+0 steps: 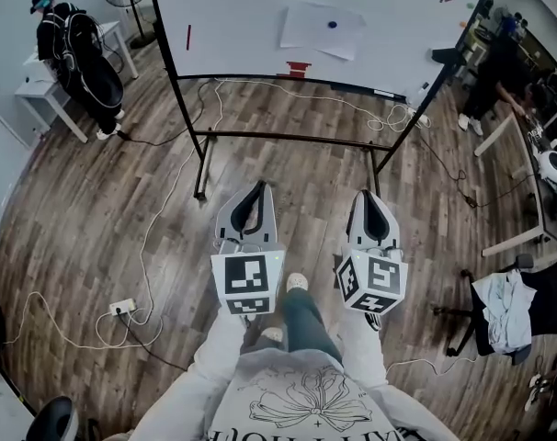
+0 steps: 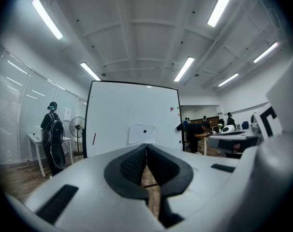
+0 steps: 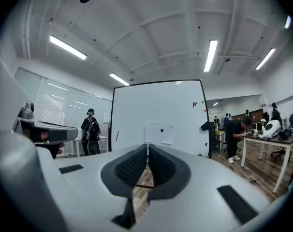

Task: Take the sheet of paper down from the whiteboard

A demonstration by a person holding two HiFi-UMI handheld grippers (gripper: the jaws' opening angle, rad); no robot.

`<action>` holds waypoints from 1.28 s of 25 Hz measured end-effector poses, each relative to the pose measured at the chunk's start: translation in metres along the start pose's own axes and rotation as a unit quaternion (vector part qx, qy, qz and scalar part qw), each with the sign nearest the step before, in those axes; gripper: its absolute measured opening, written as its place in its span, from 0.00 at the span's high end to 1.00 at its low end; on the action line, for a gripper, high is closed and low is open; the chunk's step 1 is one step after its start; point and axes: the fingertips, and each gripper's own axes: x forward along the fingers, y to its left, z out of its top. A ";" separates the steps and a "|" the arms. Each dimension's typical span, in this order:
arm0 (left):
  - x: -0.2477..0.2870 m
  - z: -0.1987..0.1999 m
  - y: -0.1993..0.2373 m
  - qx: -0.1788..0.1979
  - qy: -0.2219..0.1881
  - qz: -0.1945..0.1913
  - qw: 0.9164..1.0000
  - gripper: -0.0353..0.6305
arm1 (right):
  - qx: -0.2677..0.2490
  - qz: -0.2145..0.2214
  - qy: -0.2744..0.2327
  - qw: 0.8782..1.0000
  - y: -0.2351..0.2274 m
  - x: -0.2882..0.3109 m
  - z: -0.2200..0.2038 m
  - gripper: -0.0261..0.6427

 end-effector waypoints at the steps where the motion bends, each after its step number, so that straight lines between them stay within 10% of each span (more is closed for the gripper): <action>1: 0.010 0.000 0.001 0.001 0.000 0.002 1.000 0.94 | -0.001 0.003 -0.001 1.000 -0.003 0.010 0.000 0.95; 32: 0.311 0.025 0.009 0.000 0.005 0.064 0.998 0.94 | 0.008 0.060 -0.009 0.998 -0.123 0.306 0.023 0.95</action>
